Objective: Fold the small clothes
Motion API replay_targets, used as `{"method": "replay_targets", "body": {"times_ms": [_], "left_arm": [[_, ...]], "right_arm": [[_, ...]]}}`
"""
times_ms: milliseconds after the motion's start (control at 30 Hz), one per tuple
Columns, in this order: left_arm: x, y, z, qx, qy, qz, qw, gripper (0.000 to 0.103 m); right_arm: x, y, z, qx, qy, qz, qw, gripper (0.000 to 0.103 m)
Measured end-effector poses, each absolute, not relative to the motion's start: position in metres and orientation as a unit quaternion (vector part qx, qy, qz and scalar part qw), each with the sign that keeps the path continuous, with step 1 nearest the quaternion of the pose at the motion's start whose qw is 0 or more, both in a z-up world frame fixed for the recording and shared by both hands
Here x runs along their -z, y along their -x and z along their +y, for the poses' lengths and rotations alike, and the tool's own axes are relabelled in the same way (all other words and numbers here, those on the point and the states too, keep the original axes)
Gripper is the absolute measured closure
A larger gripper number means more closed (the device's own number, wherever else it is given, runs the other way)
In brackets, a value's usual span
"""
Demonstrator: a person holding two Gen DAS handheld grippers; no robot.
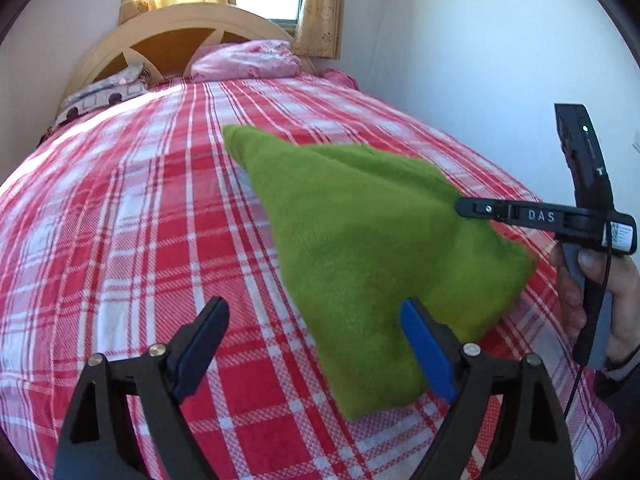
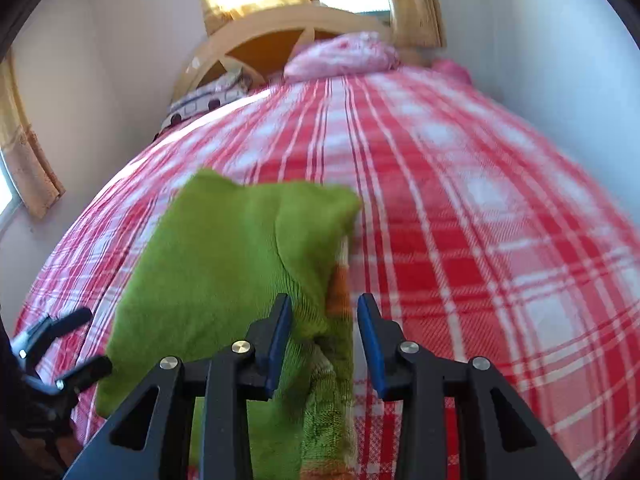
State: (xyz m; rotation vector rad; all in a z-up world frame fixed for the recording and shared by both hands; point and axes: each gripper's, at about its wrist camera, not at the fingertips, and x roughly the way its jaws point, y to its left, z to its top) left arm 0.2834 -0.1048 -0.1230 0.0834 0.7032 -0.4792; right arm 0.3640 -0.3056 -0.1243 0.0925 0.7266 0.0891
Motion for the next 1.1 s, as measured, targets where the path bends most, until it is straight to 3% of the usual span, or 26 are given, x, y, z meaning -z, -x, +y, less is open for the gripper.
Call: {"method": "replay_targets", "body": {"times_ms": [100,267,400,567,633,667,800,833,933,1100], "left_arm": [[0.105,-0.296,-0.105,0.211,-0.04,0.317,0.924,0.002],[0.124,-0.33,-0.122,0.171,-0.056,0.354,0.918,0.002],[0.152,-0.336,-0.122,0.182,-0.045,0.386,0.903,0.0],[0.147,-0.318,-0.115,0.189,-0.04,0.397,0.897,0.0],[0.147,-0.305,-0.109,0.203,-0.024,0.403,0.892,0.0],[0.148,-0.296,-0.107,0.207,-0.024,0.402,0.892,0.0],[0.154,-0.282,-0.114,0.197,-0.063,0.402,0.892,0.0],[0.155,-0.284,-0.114,0.198,-0.062,0.404,0.891,0.0],[0.157,-0.288,-0.113,0.2,-0.054,0.42,0.884,0.0],[0.135,-0.287,-0.097,0.192,-0.014,0.38,0.905,0.0]], "right_arm": [[0.102,-0.368,-0.271,-0.101,0.0,0.336,0.937,0.066],[0.142,-0.428,-0.273,-0.088,-0.042,0.435,0.895,0.067],[0.158,-0.441,-0.294,-0.098,-0.085,0.427,0.895,0.069],[0.136,-0.408,-0.281,-0.091,-0.063,0.406,0.907,0.067],[0.126,-0.376,-0.271,-0.106,-0.037,0.382,0.917,0.062],[0.126,-0.361,-0.266,-0.113,-0.023,0.378,0.919,0.055],[0.167,-0.341,-0.265,-0.107,0.019,0.431,0.896,0.054],[0.171,-0.336,-0.267,-0.116,0.027,0.41,0.904,0.054],[0.162,-0.335,-0.276,-0.128,-0.01,0.412,0.902,0.054],[0.157,-0.337,-0.286,-0.143,-0.03,0.398,0.906,0.054]]}}
